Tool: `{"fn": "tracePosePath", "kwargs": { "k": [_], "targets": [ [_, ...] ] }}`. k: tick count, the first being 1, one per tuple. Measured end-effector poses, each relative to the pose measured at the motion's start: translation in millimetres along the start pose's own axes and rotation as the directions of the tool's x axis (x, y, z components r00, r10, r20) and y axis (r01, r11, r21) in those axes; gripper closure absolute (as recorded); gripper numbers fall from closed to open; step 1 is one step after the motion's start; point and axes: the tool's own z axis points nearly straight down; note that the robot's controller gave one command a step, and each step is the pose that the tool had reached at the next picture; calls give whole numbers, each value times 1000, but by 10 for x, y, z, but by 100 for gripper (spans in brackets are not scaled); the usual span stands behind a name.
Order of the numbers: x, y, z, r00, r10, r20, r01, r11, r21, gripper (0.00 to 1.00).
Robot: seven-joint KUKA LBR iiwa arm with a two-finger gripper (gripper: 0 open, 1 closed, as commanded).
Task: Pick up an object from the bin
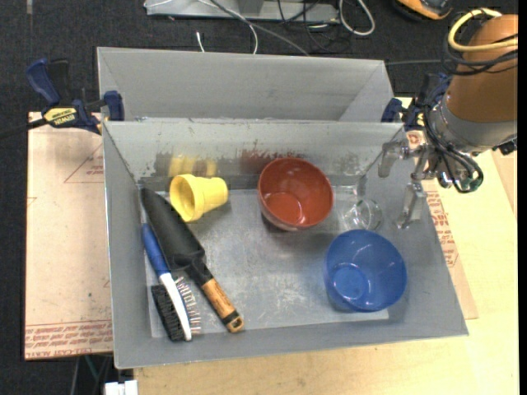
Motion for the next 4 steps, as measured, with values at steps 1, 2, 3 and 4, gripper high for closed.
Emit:
{"fn": "tracePosePath", "kwargs": {
  "k": [1,2,3,4],
  "targets": [
    [136,170,1074,982,-190,2,190,982,0,0],
    [123,294,760,950,-312,8,312,950,4,0],
    [170,568,1273,821,-570,0,570,821,-5,0],
    [53,508,1642,722,-692,10,692,722,11,0]
  ]
}}
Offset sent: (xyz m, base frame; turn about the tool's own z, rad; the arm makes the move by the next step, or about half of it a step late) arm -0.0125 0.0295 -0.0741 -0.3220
